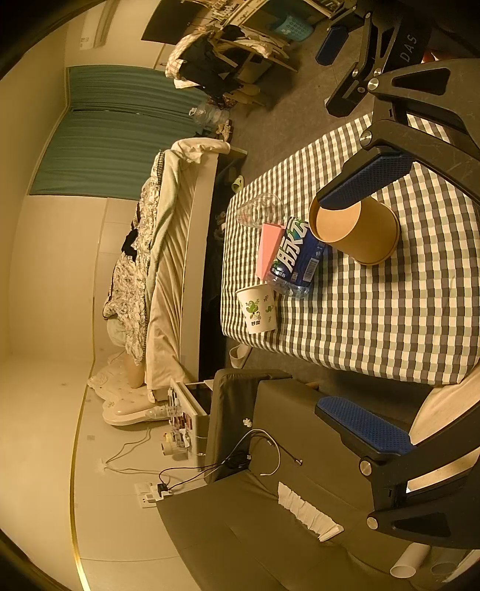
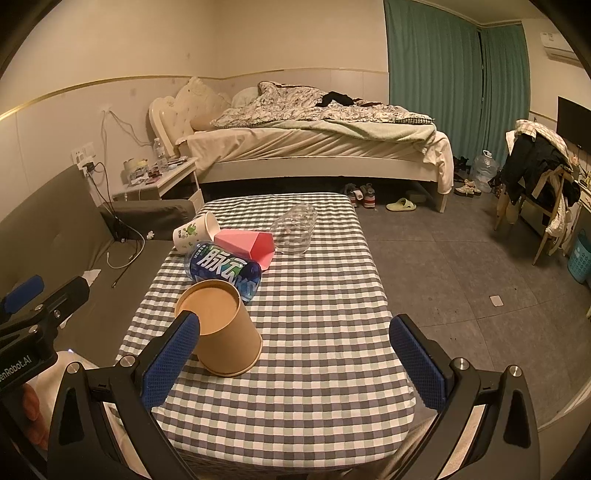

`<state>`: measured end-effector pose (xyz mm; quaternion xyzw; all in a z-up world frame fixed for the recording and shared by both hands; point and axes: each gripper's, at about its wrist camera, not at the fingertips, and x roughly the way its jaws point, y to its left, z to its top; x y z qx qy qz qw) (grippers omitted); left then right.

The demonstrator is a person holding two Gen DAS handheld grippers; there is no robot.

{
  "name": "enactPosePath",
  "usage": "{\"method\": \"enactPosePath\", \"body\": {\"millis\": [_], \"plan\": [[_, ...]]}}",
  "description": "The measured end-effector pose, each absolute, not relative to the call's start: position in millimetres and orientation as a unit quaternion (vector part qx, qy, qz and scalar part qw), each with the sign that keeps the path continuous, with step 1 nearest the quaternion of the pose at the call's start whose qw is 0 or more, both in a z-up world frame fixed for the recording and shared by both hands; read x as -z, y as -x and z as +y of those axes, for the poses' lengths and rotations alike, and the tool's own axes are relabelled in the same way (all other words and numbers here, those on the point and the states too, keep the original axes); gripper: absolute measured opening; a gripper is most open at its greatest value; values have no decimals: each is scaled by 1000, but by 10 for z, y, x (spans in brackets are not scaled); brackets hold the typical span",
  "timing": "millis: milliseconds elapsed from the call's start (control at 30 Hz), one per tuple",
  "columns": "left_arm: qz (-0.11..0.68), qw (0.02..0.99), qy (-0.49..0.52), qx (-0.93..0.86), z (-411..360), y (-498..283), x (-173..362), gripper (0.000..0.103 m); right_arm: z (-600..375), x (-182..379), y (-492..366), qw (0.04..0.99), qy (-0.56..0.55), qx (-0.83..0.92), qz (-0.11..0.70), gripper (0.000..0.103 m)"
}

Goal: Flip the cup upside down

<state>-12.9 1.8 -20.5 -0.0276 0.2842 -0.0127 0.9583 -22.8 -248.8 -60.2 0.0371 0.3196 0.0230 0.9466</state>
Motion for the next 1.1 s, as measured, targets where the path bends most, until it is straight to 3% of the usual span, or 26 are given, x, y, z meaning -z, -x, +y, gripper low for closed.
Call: {"method": "enactPosePath", "body": {"millis": [1100], "plan": [[286, 958, 26, 11, 60, 150, 214, 103, -2482, 630, 211, 945, -36, -22, 324, 103]]}}
